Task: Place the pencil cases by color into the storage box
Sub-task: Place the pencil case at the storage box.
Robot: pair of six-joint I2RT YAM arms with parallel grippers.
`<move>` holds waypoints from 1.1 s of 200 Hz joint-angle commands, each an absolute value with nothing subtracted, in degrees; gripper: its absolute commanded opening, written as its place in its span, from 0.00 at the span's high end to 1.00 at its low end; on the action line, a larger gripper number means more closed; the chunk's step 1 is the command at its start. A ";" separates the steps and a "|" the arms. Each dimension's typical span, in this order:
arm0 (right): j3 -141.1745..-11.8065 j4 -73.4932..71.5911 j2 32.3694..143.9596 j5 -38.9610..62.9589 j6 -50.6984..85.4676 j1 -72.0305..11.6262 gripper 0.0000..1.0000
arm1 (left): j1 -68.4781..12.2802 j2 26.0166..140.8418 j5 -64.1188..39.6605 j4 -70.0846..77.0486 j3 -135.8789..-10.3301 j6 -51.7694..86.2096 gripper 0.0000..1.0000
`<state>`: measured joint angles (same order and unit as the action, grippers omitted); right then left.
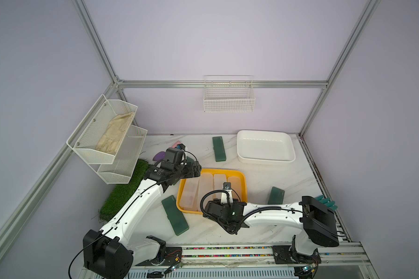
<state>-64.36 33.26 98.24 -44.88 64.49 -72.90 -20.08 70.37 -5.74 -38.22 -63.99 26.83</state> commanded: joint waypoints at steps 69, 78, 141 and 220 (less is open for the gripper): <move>-66.56 28.47 103.49 -40.93 64.69 -73.21 0.50 | -20.39 68.21 -6.09 -36.47 -61.87 26.10 0.09; -66.59 28.06 103.87 -40.42 64.24 -73.22 0.49 | -20.39 68.12 -5.84 -36.55 -61.82 26.02 0.09; -67.03 23.08 105.50 -36.91 58.47 -73.13 0.34 | -20.38 68.64 -5.53 -36.74 -62.39 25.93 0.09; -65.63 19.83 99.66 -33.48 50.23 -72.14 0.07 | -20.38 69.88 -3.75 -37.79 -65.12 25.39 0.08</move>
